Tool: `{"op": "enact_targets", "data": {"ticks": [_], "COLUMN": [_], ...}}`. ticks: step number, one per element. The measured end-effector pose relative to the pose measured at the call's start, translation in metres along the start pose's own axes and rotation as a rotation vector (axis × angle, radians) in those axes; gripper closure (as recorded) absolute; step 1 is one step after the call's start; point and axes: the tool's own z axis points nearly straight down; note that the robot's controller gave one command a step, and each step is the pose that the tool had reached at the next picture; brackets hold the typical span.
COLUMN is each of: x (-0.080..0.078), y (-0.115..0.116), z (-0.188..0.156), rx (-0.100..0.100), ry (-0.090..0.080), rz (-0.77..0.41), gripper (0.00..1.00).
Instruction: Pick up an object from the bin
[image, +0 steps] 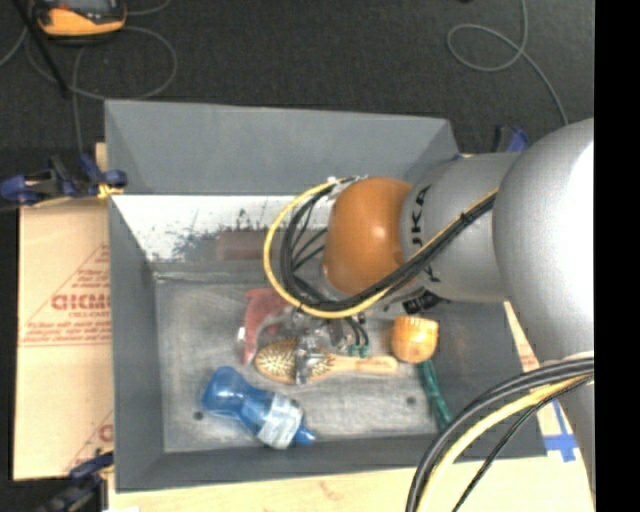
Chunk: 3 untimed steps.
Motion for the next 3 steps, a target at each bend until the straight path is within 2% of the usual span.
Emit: {"op": "enact_targets", "data": {"ticks": [1,2,3], "x": [0.0,-0.003,0.001], "y": [0.0,0.007,0.005], "z": [0.0,0.0,-0.04], "rx": [0.0,0.004,0.003], "ry": [0.0,-0.006,0.004], "rz": [0.0,-0.194,-0.365], "gripper": [1.0,1.0,1.0]}}
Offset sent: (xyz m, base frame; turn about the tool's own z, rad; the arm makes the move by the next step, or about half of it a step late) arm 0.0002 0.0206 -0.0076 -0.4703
